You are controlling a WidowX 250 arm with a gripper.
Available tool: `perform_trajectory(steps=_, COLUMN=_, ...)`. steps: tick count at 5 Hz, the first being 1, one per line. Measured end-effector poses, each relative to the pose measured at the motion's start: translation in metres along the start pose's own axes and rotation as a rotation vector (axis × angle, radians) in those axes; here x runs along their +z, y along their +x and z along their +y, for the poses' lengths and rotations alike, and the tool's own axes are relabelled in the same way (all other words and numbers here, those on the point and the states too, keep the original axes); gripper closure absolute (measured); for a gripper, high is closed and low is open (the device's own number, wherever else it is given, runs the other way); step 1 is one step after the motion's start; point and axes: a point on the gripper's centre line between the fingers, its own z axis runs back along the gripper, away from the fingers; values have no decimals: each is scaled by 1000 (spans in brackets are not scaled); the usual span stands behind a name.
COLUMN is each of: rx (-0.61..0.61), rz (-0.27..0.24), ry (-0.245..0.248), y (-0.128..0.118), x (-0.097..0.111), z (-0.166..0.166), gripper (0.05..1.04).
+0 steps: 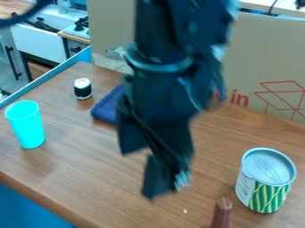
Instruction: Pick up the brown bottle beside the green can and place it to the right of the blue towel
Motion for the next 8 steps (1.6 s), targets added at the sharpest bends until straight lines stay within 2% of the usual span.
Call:
perform_trajectory(steps=1, rx=-91, rz=38, ry=-32, y=13, x=-18, z=-19, gripper=83)
perform_trajectory(steps=2, rx=-110, rz=59, ry=-19, y=23, x=-27, z=-20, gripper=83)
perform_trajectory(steps=4, rx=-140, rz=4, ry=-13, y=37, x=-34, z=-18, gripper=83)
perform_trajectory(steps=6, rx=-133, rz=-30, ry=-14, y=48, x=-51, z=-21, gripper=83)
perform_trajectory(steps=7, rx=-135, rz=-27, ry=-17, y=52, x=-59, z=-22, gripper=83)
perform_trajectory(steps=8, rx=-121, rz=-50, ry=-15, y=55, x=-61, z=-22, gripper=123)
